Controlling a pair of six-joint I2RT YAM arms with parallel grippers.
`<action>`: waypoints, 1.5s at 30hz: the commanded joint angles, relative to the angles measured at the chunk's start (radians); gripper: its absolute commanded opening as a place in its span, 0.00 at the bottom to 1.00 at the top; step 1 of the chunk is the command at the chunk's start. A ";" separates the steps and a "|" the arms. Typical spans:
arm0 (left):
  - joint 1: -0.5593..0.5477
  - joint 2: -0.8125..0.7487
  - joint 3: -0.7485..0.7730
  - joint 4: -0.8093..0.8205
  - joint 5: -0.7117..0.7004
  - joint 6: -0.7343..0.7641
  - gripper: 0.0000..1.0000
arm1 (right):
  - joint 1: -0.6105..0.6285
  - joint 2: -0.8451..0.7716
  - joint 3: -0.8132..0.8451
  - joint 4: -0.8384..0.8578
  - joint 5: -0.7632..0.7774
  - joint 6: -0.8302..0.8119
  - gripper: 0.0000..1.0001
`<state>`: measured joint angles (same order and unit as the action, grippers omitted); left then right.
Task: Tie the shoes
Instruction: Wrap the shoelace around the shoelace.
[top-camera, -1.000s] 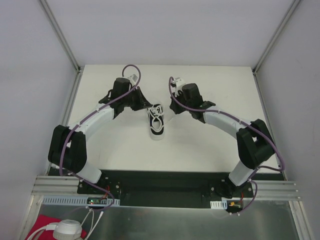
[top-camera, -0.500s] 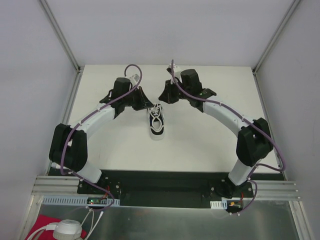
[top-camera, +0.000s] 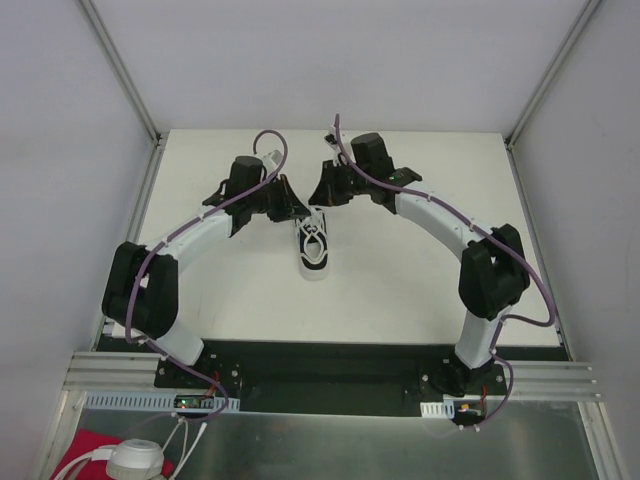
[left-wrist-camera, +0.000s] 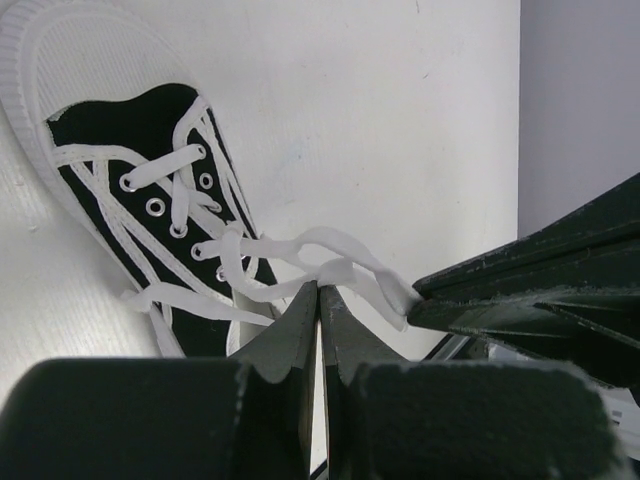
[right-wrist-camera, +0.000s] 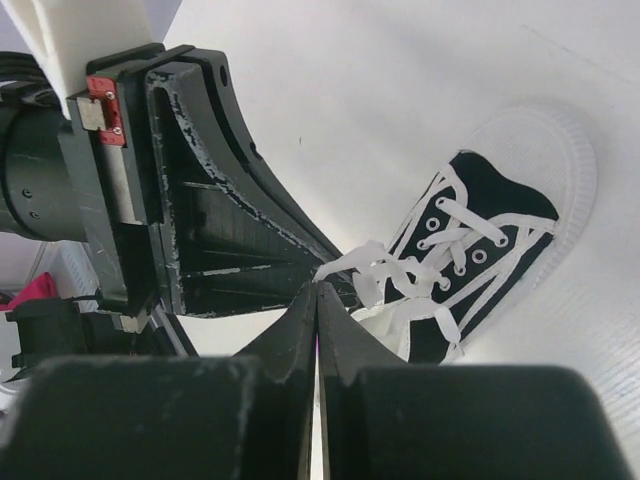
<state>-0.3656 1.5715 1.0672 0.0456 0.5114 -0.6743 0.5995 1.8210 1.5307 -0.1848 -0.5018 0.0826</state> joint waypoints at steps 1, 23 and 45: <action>-0.002 0.025 0.023 0.030 0.038 -0.001 0.00 | 0.011 0.004 0.049 -0.022 -0.040 0.025 0.01; 0.004 0.055 0.051 0.036 0.044 -0.007 0.00 | 0.026 -0.034 -0.020 -0.033 -0.072 0.002 0.01; 0.020 0.064 0.019 0.097 0.101 0.001 0.00 | 0.033 -0.101 -0.090 -0.061 0.003 -0.035 0.31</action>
<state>-0.3580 1.6360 1.0859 0.0956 0.5739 -0.6899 0.6266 1.8172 1.4414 -0.2405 -0.5373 0.0673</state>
